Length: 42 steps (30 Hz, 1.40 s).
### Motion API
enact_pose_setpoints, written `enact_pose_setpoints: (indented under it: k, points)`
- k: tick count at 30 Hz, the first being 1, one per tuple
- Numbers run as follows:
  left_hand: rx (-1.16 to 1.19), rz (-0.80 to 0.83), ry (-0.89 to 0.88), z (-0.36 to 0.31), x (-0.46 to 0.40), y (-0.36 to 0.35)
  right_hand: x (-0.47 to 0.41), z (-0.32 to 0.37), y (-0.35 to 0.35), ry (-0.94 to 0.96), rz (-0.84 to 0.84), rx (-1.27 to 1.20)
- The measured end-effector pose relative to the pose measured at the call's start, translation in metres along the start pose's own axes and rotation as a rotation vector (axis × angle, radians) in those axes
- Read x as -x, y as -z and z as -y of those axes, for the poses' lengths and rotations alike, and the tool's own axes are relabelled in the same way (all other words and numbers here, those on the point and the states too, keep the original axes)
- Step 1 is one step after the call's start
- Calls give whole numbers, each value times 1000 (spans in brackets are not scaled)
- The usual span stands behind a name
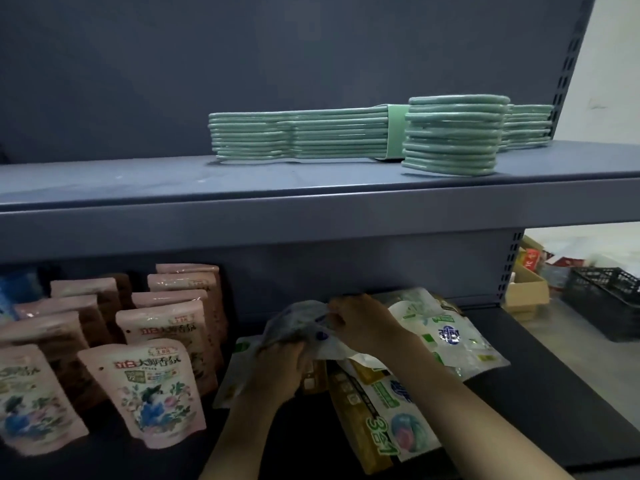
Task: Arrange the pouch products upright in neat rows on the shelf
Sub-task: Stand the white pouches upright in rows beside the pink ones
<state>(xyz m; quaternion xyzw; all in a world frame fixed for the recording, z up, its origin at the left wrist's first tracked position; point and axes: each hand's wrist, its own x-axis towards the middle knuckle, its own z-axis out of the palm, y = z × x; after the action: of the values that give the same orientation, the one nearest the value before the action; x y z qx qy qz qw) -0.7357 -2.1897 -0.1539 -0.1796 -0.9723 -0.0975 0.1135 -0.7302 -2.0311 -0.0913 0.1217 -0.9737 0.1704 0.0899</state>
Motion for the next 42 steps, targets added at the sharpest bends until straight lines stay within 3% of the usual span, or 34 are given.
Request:
enact_pose_setpoints:
  k: [3, 15, 17, 19, 23, 25, 28, 30, 33, 36, 39, 42]
  points:
    - [19, 10, -8, 9, -7, 11, -1, -9, -1, -23, 54, 44]
    - [211, -365, 21, 12, -54, 107, 12, -38, 2, -43, 57, 164]
    - [358, -331, 59, 12, -61, 115, 17, -41, 1, -6, 65, 201]
    - [465, -193, 146, 10, -67, 121, 22, -45, 3, 22, 97, 209]
    - [500, -19, 249, 8, -76, 128, 24, -58, 13, -12, 224, 156]
    - [530, 24, 253, 7, -76, 129, 21, -60, 20, -30, 154, 72]
    - [533, 63, 176, 1, -71, 137, 12, -54, 29, -73, 7, -336]
    - [539, 101, 120, -4, -68, 144, 1, -44, 33, -71, 6, -636]
    - [548, 139, 65, -10, -69, 148, -10, -32, 33, -86, 91, -870]
    - [571, 138, 92, -10, -73, 147, -16, -21, 31, -120, 189, -1021]
    - [515, 105, 118, -5, -74, 143, -20, -21, 23, -138, 169, -1087]
    - [722, 13, 110, 0, -64, 135, -21, -22, 22, -146, 178, -1151]
